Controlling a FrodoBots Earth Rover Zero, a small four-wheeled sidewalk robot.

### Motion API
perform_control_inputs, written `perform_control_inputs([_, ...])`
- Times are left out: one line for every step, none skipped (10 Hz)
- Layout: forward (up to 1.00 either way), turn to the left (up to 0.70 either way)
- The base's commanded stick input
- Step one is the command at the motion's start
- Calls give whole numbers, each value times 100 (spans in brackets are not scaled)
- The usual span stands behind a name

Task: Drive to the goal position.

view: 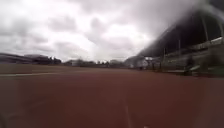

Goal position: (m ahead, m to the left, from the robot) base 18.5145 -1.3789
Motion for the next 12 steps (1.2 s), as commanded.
perform_control_inputs([70, -35])
perform_control_inputs([70, -35])
perform_control_inputs([70, -35])
perform_control_inputs([70, -35])
perform_control_inputs([70, -35])
perform_control_inputs([70, -35])
perform_control_inputs([70, -35])
perform_control_inputs([70, -35])
perform_control_inputs([70, -20])
perform_control_inputs([70, -2])
perform_control_inputs([70, 0])
perform_control_inputs([70, 0])
